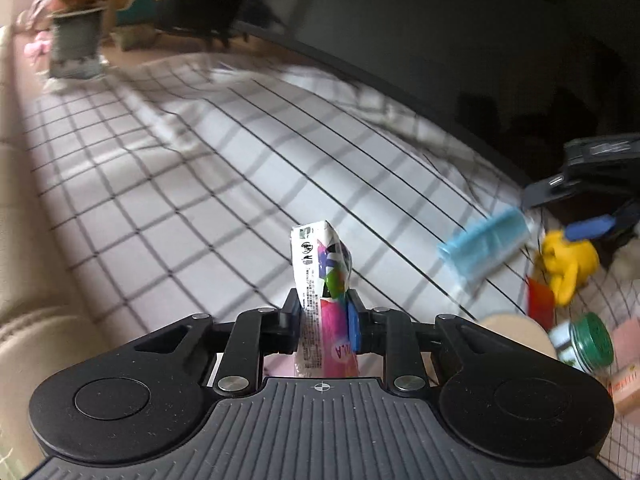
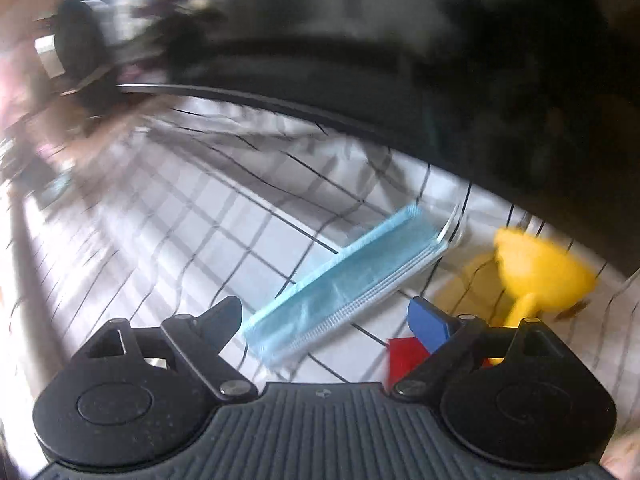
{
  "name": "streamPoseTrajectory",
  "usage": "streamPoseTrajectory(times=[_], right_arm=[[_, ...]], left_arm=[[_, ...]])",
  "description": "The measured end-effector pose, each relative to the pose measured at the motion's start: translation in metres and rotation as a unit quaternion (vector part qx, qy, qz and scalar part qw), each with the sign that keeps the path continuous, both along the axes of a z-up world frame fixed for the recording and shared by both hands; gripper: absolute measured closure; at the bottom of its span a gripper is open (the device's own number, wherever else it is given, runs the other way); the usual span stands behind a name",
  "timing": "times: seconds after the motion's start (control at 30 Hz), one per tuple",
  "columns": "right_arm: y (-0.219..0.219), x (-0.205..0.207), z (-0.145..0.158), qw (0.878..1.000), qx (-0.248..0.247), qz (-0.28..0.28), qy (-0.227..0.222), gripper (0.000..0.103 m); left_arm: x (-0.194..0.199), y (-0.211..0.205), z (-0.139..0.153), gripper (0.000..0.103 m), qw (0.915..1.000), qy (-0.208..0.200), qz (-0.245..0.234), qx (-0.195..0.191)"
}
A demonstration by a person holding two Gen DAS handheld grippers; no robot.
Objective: Organize soft objects
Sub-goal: 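Grasp the blue face mask with the right tool while the left tool holds the snack packet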
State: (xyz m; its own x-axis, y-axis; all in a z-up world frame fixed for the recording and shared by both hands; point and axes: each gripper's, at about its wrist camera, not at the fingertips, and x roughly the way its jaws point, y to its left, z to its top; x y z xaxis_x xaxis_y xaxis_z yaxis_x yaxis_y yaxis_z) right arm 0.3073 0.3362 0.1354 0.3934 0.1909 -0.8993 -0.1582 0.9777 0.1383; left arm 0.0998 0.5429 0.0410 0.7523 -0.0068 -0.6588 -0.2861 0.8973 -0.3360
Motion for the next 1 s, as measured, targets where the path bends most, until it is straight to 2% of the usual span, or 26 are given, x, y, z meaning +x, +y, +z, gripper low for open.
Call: streamPoseTrajectory(times=[0.1, 0.17, 0.27, 0.37, 0.43, 0.53, 0.7, 0.83, 0.97, 1.0], right_arm=[[0.011, 0.02, -0.029, 0.998, -0.034, -0.045, 0.007, 0.013], [0.016, 0.025, -0.042, 0.997, -0.06, -0.039, -0.006, 0.013], [0.021, 0.024, -0.052, 0.996, -0.081, -0.022, -0.026, 0.015], [0.032, 0.01, -0.051, 0.992, -0.1, 0.033, -0.069, 0.034], [0.045, -0.002, -0.049, 0.984, -0.126, 0.086, -0.091, 0.046], [0.055, -0.014, -0.048, 0.978, -0.117, 0.15, -0.08, 0.055], [0.057, -0.016, -0.047, 0.974, -0.123, 0.175, -0.074, 0.054], [0.052, -0.018, -0.046, 0.972, -0.134, 0.18, -0.069, 0.043], [0.051, -0.021, -0.045, 0.969, -0.135, 0.196, -0.069, 0.043], [0.051, -0.023, -0.046, 0.968, -0.137, 0.2, -0.069, 0.046]], left_arm=[[-0.007, 0.019, -0.01, 0.077, 0.9976, -0.016, 0.015, -0.065], [-0.009, 0.025, -0.013, 0.077, 0.996, -0.018, 0.029, -0.082], [-0.008, 0.026, -0.016, 0.077, 0.9959, -0.015, 0.033, -0.083], [-0.003, 0.021, -0.017, 0.077, 0.9971, 0.002, 0.028, -0.07], [0.002, 0.019, -0.018, 0.077, 0.9975, 0.015, 0.021, -0.065], [0.003, 0.016, -0.018, 0.077, 0.9981, 0.022, 0.017, -0.055], [0.003, 0.014, -0.019, 0.077, 0.9984, 0.026, 0.016, -0.047], [0.004, 0.014, -0.02, 0.076, 0.9984, 0.029, 0.019, -0.045], [0.006, 0.014, -0.019, 0.076, 0.9985, 0.032, 0.018, -0.04], [0.007, 0.014, -0.02, 0.075, 0.9985, 0.033, 0.019, -0.04]])
